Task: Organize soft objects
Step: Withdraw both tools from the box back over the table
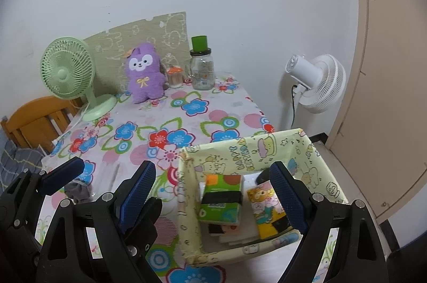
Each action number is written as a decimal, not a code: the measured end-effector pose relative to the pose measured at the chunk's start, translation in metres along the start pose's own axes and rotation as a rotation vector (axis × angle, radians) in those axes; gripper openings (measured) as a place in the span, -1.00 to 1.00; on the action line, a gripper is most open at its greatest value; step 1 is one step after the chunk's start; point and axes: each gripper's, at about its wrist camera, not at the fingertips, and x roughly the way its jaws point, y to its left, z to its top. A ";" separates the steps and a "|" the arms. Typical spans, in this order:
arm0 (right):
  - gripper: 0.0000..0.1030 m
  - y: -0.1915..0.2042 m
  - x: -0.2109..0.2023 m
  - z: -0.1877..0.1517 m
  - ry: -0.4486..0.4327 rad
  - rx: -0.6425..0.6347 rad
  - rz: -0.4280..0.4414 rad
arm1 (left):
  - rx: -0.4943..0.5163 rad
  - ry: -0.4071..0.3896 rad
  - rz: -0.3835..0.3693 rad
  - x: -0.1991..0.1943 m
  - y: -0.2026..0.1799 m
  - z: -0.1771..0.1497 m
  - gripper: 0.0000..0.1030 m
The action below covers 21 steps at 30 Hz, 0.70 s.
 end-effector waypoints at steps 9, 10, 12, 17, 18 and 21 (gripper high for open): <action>0.73 0.022 -0.008 0.000 -0.012 -0.026 0.006 | -0.013 -0.018 0.014 -0.013 0.018 -0.006 0.81; 0.73 0.025 -0.009 -0.001 -0.013 -0.028 0.008 | -0.014 -0.019 0.015 -0.014 0.020 -0.007 0.81; 0.73 0.029 -0.009 -0.001 -0.014 -0.031 0.014 | -0.014 -0.022 0.021 -0.017 0.024 -0.008 0.84; 0.73 0.041 -0.009 -0.004 -0.013 -0.041 0.024 | -0.017 -0.022 0.036 -0.021 0.035 -0.013 0.86; 0.73 0.043 -0.009 -0.005 -0.012 -0.042 0.027 | -0.019 -0.022 0.038 -0.021 0.036 -0.014 0.86; 0.73 0.051 -0.009 -0.006 -0.011 -0.045 0.035 | -0.023 -0.022 0.045 -0.023 0.043 -0.017 0.87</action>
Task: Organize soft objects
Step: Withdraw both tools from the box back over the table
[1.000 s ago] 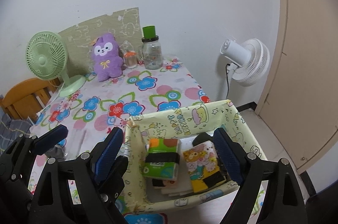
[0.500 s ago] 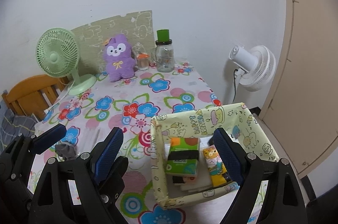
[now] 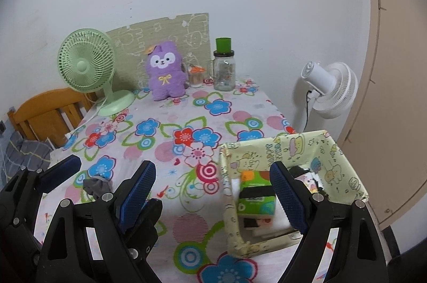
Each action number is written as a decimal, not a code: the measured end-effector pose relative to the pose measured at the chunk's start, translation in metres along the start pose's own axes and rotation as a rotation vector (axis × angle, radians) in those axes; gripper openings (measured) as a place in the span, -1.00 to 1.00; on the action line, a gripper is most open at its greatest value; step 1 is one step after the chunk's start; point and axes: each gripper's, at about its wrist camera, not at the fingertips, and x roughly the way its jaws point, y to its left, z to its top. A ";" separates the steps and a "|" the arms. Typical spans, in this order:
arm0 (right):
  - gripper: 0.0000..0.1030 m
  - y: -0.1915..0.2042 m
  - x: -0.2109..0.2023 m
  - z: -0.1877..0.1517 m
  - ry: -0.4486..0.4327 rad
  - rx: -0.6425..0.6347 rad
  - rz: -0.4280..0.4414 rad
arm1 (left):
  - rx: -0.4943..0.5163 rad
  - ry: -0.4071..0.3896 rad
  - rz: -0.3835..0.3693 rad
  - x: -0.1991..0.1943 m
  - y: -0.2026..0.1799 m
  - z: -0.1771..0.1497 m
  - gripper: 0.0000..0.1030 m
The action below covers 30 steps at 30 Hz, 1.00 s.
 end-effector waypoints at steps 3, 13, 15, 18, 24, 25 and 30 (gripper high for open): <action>0.73 0.008 0.001 -0.001 -0.006 -0.013 0.006 | -0.004 0.001 0.009 -0.001 0.007 -0.003 0.92; 0.73 0.029 0.010 -0.009 0.010 -0.033 0.046 | -0.017 0.019 0.036 -0.001 0.025 -0.013 0.94; 0.73 0.033 0.012 -0.010 0.013 -0.037 0.051 | -0.022 0.024 0.042 0.000 0.029 -0.015 0.95; 0.79 0.039 0.017 -0.012 0.016 -0.041 0.052 | -0.031 0.029 0.047 0.002 0.035 -0.019 0.96; 0.87 0.051 0.027 -0.015 0.023 -0.047 0.059 | -0.056 0.044 0.057 0.007 0.049 -0.025 0.97; 0.87 0.053 0.029 -0.016 0.026 -0.048 0.063 | -0.058 0.046 0.059 0.008 0.050 -0.026 0.97; 0.87 0.063 0.039 -0.020 0.033 -0.049 0.091 | -0.083 0.062 0.069 0.013 0.062 -0.032 0.97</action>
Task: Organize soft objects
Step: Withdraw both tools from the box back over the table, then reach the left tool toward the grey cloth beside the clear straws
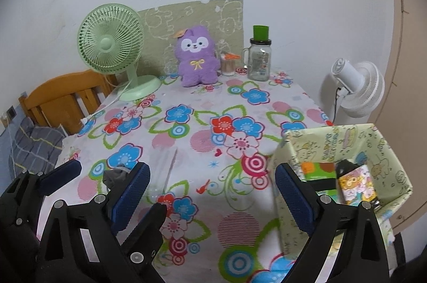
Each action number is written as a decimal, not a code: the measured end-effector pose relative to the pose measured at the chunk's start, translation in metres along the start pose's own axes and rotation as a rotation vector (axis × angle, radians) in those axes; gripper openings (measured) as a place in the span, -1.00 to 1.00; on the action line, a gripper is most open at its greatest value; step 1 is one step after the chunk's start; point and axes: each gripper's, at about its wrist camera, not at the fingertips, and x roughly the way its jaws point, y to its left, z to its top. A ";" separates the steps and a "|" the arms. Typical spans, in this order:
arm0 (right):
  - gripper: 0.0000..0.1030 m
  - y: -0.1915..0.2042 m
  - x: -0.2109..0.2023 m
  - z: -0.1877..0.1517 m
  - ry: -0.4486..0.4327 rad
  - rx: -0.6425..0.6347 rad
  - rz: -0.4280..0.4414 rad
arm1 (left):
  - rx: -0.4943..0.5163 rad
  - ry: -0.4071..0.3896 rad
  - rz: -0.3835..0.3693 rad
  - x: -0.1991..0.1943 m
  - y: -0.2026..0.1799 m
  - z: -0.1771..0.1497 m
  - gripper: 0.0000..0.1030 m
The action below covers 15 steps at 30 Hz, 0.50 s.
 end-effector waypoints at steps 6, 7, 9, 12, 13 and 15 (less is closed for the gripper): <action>0.87 0.010 0.015 -0.003 0.018 -0.013 0.010 | -0.019 0.020 0.015 0.009 0.012 -0.005 0.97; 0.87 0.011 0.018 -0.003 0.024 -0.017 0.009 | -0.021 0.027 0.018 0.012 0.014 -0.006 0.97; 0.87 0.014 0.023 -0.004 0.036 -0.021 0.011 | -0.025 0.037 0.020 0.016 0.016 -0.007 0.97; 0.87 0.017 0.032 -0.005 0.051 -0.025 0.014 | -0.030 0.053 0.024 0.024 0.021 -0.010 0.97; 0.87 0.017 0.034 -0.006 0.054 -0.026 0.015 | -0.032 0.058 0.026 0.026 0.022 -0.010 0.97; 0.87 0.020 0.039 -0.006 0.057 -0.032 0.014 | -0.035 0.070 0.030 0.030 0.025 -0.011 0.97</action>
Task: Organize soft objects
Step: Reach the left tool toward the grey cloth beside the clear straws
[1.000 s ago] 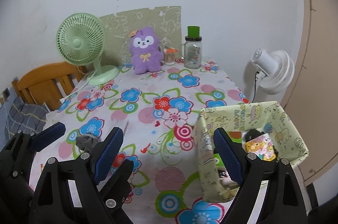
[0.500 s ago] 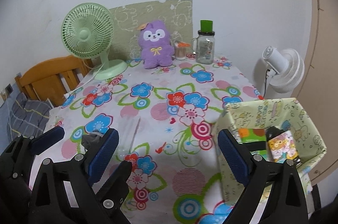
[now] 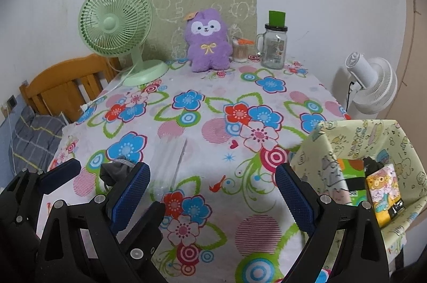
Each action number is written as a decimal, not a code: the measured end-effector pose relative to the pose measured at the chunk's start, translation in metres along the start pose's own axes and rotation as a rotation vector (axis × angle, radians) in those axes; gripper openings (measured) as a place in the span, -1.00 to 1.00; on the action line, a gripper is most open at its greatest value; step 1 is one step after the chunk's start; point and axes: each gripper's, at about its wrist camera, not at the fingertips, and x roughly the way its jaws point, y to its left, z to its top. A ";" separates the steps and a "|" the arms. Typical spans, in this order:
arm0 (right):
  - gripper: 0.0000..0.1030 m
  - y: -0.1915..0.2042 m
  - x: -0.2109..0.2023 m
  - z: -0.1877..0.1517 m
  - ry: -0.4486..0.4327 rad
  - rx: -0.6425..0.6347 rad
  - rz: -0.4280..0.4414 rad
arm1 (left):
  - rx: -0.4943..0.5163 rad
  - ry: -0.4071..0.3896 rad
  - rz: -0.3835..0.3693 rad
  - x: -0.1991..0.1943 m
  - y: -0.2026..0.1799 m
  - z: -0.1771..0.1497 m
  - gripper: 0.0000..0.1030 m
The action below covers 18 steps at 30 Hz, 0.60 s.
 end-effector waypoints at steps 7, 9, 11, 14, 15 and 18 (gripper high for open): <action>0.87 0.007 0.016 0.002 0.004 -0.028 -0.004 | -0.014 0.035 0.018 0.014 0.012 -0.002 0.97; 0.87 0.010 0.021 0.003 0.008 -0.038 -0.004 | -0.019 0.045 0.027 0.019 0.016 -0.002 0.97; 0.87 0.013 0.027 0.003 0.016 -0.048 -0.001 | -0.028 0.059 0.039 0.025 0.021 -0.002 0.97; 0.87 0.016 0.035 0.004 0.027 -0.059 0.006 | -0.037 0.075 0.051 0.032 0.027 -0.002 0.97; 0.87 0.018 0.038 0.004 0.031 -0.062 0.008 | -0.041 0.081 0.056 0.035 0.029 -0.003 0.97; 0.87 0.021 0.047 0.003 0.048 -0.065 0.016 | -0.046 0.098 0.067 0.043 0.035 -0.004 0.97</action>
